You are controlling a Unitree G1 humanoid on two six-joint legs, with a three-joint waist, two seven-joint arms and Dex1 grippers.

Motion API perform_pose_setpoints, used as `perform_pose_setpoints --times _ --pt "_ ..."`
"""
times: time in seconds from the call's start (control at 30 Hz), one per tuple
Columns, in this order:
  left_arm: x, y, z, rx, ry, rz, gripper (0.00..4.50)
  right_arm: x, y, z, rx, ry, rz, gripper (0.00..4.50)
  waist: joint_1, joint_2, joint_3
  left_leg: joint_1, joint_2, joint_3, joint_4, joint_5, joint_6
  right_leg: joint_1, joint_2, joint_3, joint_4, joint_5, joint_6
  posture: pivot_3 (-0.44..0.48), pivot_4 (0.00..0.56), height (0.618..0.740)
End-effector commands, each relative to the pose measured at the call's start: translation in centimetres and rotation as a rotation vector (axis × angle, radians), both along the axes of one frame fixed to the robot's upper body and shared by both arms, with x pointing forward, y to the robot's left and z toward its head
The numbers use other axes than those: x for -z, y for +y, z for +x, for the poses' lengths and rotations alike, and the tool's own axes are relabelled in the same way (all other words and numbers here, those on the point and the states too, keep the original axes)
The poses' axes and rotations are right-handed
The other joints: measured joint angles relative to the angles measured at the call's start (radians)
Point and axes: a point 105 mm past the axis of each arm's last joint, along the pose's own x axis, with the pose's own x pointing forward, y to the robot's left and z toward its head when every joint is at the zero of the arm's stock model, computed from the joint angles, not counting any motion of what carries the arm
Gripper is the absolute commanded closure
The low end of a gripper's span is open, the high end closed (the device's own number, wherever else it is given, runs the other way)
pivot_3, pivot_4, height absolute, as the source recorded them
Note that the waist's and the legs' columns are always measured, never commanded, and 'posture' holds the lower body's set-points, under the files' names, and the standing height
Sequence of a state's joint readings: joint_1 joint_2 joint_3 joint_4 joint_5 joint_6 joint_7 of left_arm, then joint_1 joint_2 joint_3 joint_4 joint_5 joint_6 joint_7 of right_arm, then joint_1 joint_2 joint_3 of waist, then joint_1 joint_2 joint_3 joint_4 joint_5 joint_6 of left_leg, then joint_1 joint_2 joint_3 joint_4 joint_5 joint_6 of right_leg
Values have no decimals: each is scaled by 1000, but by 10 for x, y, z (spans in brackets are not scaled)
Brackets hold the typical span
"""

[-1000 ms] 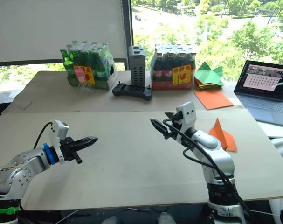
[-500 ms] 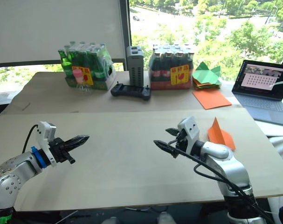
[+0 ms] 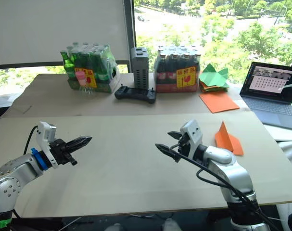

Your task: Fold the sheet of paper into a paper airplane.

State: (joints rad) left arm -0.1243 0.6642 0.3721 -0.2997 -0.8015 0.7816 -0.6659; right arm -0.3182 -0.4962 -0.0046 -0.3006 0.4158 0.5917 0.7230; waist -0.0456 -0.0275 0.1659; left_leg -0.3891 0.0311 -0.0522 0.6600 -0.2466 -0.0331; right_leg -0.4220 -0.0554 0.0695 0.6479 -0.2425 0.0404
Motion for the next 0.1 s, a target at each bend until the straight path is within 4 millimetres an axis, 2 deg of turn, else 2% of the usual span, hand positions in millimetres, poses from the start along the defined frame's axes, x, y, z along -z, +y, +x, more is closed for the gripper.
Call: perform_pose_setpoints --times 0.03,0.1 --pt "-12 -2 -5 13 -41 -2 4500 -13 5 -4 -31 -45 15 463 0 0 0 0 0 0 0 0 0 0 0 0 0 0 0 0 150 740" --pt "-7 0 -5 1 -18 9 4500 -13 5 -3 -33 -44 13 463 0 0 0 0 0 0 0 0 0 0 0 0 0 0 0 0 150 740"
